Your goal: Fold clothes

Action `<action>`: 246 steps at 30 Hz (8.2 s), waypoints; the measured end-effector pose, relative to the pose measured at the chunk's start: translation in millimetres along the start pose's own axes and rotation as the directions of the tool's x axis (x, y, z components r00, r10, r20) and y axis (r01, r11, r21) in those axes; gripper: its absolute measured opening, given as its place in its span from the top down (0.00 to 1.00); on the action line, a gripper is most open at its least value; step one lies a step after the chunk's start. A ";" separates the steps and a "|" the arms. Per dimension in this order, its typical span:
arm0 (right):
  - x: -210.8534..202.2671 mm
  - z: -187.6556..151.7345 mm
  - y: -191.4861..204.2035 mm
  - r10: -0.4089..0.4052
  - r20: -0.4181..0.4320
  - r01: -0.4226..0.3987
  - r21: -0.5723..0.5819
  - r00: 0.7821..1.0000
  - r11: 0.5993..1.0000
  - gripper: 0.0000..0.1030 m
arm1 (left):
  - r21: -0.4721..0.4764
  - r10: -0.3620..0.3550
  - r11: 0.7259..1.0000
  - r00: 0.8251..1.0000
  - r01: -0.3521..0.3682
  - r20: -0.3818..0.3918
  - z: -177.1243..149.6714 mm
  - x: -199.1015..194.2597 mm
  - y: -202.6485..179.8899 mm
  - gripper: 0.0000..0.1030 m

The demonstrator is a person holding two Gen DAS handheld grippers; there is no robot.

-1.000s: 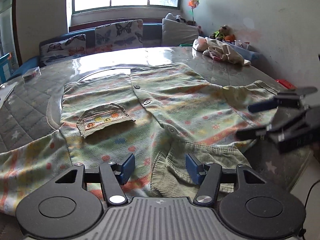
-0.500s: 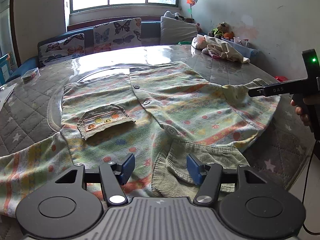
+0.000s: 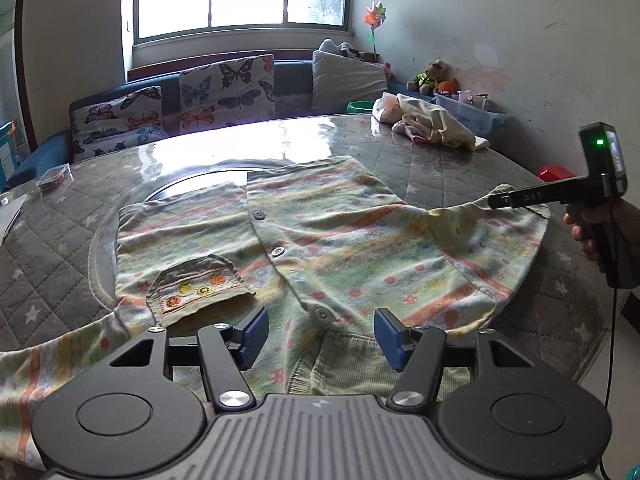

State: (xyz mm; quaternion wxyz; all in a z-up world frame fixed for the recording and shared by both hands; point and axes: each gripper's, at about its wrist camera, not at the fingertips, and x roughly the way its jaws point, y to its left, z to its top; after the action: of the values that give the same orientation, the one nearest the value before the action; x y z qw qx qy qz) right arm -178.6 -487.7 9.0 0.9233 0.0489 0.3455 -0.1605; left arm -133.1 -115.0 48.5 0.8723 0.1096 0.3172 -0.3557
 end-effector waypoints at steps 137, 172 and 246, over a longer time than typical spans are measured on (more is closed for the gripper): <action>-82.6 27.6 179.6 0.550 0.057 -0.553 0.085 0.833 0.829 0.93 | -0.072 0.098 0.992 0.993 -0.103 -0.065 -0.6 13.9 9.5 0.07; -40.4 -15.0 24.3 -0.022 0.013 0.021 0.074 1.000 0.997 0.69 | -0.093 0.122 0.987 0.987 -0.132 -0.102 1.0 19.4 10.4 0.06; -35.5 -28.8 97.3 -0.004 -0.150 0.009 0.034 0.989 0.999 0.00 | -0.194 0.222 0.938 0.929 -0.286 -0.296 -3.3 39.4 20.5 0.00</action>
State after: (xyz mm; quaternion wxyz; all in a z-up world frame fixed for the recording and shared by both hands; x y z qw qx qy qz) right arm -189.6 -380.7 8.4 0.8931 0.0759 0.4115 -0.1654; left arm -99.0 -120.5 20.3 0.8665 0.0938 0.4558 -0.1808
